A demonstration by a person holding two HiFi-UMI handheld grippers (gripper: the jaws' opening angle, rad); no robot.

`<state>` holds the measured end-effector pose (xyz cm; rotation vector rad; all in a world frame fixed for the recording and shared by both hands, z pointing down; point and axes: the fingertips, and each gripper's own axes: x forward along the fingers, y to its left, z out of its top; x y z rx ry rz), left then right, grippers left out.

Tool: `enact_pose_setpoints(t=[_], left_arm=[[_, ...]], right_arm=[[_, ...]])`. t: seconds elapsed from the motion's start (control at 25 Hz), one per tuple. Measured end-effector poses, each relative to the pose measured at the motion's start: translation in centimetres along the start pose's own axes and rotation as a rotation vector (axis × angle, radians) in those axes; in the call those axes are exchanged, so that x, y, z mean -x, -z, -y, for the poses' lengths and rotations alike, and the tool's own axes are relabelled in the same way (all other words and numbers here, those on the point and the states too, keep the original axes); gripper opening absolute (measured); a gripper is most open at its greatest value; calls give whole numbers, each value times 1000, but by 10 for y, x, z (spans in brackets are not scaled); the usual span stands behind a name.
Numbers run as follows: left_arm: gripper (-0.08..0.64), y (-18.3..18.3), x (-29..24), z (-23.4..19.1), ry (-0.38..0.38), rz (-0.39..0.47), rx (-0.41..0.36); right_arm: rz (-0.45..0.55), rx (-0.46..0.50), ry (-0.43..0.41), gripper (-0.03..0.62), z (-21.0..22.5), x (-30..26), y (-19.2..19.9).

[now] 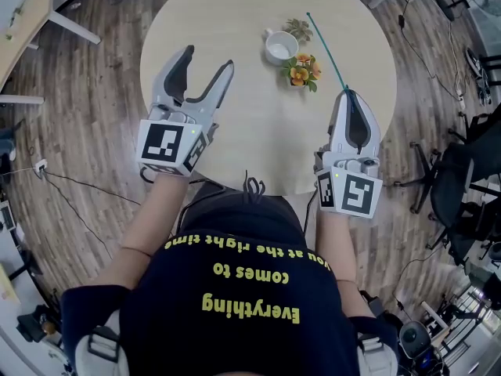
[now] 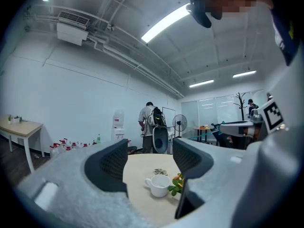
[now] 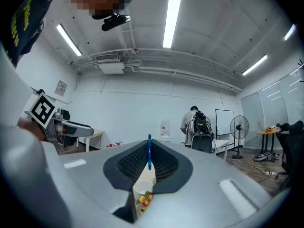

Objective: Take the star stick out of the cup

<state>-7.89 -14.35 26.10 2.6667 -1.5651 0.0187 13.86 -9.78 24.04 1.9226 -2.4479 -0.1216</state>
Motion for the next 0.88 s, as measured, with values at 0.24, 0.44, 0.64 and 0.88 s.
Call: enact_pose_setpoints(t=[0.24,0.44,0.64,0.88], left_arm=[[299,0,0,0,-4,-3,-3],[299,0,0,0,-6,-3,-4],[299,1,-1,-1,-7,-5,-4],[299,0,-2,-2,-6,-5,-8]], right_arm=[[19,-1,-4,29,0,1,-5],[24,0,-4,29,0,1,-7],[28,1,-4,29,0,0,-8],[30,7,-5,29,0,0,-10]])
